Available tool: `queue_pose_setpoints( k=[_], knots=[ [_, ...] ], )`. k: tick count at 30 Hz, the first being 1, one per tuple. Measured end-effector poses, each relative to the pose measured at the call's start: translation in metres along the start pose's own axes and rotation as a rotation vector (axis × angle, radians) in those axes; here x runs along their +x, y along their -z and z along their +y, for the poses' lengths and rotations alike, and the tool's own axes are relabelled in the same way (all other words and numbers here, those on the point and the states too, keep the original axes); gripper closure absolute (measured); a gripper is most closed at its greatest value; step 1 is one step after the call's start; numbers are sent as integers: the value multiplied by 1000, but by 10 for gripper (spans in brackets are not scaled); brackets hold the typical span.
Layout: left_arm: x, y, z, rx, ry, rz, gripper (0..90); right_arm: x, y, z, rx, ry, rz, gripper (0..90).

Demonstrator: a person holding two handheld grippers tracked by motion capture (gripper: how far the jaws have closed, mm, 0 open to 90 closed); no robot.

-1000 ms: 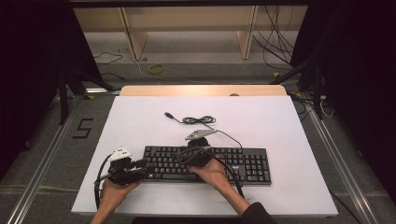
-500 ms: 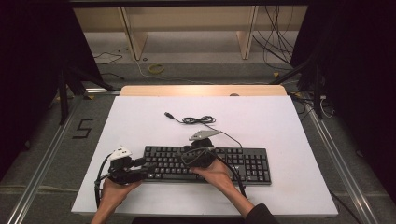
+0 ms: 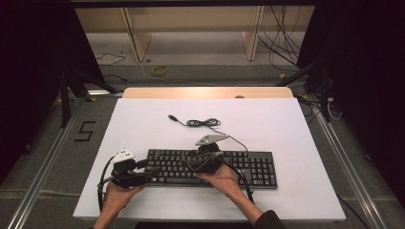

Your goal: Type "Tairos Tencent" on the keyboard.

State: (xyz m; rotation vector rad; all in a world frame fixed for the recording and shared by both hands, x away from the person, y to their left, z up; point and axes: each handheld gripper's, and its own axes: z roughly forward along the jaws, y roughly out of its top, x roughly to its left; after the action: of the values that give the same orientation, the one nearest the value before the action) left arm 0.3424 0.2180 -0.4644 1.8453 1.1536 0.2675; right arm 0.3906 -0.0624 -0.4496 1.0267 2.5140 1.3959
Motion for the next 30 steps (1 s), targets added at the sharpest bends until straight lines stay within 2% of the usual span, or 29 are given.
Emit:
queue_pose_setpoints(
  k=[9, 20, 30],
  knots=[
    [-1, -1, 3, -7, 1, 1, 329, 3, 3, -3, 1, 3, 5, 411],
    [-3, -9, 9, -7, -9, -3, 325, 2, 13, -17, -1, 4, 7, 374],
    [-5, -20, 16, 15, -21, 3, 429, 3, 26, -31, -10, 1, 16, 370]
  ],
)
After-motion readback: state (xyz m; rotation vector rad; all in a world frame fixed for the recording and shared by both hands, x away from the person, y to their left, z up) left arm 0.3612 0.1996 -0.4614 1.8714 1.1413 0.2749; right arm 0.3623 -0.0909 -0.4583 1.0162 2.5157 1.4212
